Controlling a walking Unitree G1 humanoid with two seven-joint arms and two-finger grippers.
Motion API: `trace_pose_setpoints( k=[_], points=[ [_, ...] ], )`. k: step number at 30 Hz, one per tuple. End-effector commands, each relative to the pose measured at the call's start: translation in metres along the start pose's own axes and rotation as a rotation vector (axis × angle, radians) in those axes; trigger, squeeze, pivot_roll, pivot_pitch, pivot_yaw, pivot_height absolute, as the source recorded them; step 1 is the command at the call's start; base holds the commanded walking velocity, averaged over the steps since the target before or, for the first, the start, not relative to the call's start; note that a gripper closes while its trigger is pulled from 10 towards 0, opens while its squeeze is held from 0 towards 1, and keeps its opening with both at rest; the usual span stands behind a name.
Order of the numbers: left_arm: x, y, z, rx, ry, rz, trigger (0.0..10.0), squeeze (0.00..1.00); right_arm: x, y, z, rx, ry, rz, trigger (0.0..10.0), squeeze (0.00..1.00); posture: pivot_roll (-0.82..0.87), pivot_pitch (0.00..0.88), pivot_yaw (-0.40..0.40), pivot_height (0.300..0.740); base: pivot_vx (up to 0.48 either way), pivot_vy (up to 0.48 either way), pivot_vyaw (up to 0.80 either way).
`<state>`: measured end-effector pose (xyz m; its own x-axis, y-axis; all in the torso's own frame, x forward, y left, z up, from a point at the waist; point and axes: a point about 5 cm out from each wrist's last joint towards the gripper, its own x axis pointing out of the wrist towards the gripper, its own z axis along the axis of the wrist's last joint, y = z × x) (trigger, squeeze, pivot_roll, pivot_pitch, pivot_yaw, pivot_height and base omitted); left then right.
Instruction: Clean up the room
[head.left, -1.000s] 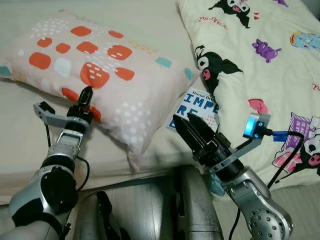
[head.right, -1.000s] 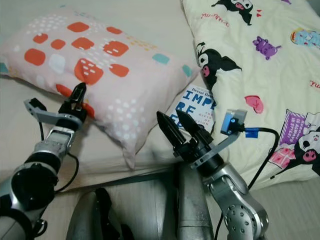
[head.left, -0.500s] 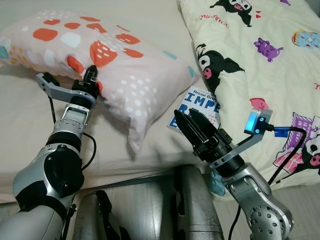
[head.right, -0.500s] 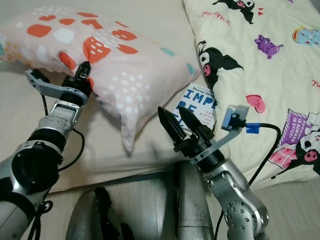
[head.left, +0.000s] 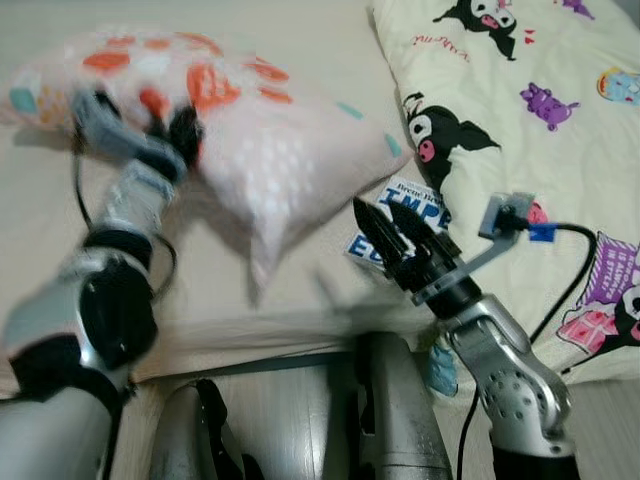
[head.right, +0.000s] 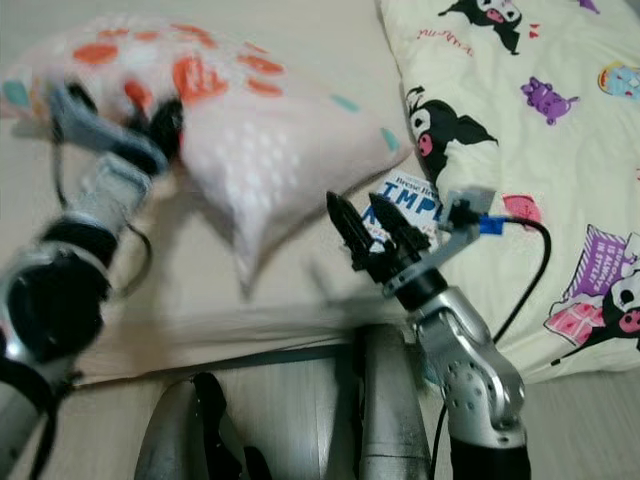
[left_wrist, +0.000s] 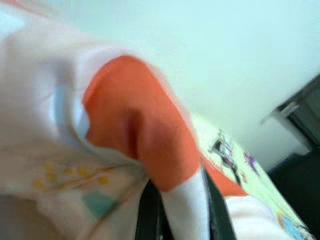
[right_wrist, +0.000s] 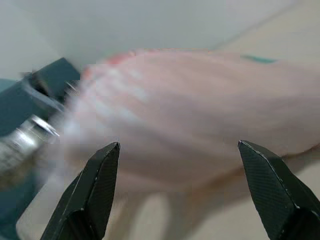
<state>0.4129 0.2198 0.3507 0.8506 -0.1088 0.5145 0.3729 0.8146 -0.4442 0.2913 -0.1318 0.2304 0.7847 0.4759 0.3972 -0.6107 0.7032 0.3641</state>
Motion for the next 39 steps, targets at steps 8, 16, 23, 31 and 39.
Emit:
trace_pose_setpoints(
  k=[8, 16, 23, 31, 39],
  points=[
    [0.020, -0.040, 0.089, 0.356, -0.205, -0.154, 0.0, 0.00, 0.011, -0.008, 0.004, -0.036, -0.023, 0.005, 10.0, 0.00, -0.30, 0.135, 0.077, 0.504, 0.000, 0.000, 0.00],
    [0.004, -0.014, 0.048, 0.911, 0.150, -0.245, 0.0, 0.00, 0.018, -0.007, -0.028, -0.105, 0.113, 0.003, 10.0, 0.00, -0.27, 0.104, 0.061, 0.504, 0.000, 0.000, 0.00],
    [-0.032, 0.022, 0.001, 1.147, 0.458, -0.423, 0.0, 0.00, 0.022, -0.010, -0.039, -0.125, 0.163, -0.007, 10.0, 0.00, -0.25, 0.098, 0.047, 0.504, 0.000, 0.000, 0.00],
    [-0.071, 0.055, -0.037, 1.068, 0.550, -0.389, 0.0, 0.00, 0.026, -0.019, -0.044, -0.075, 0.164, -0.036, 10.0, 0.00, -0.21, 0.095, 0.029, 0.524, 0.000, 0.000, 0.00],
    [-0.088, 0.041, -0.086, 0.582, 0.340, -0.258, 0.0, 0.00, 0.030, -0.019, -0.048, -0.049, 0.166, -0.028, 10.0, 0.00, -0.21, 0.074, 0.002, 0.548, 0.000, 0.000, 0.00]
  ],
)
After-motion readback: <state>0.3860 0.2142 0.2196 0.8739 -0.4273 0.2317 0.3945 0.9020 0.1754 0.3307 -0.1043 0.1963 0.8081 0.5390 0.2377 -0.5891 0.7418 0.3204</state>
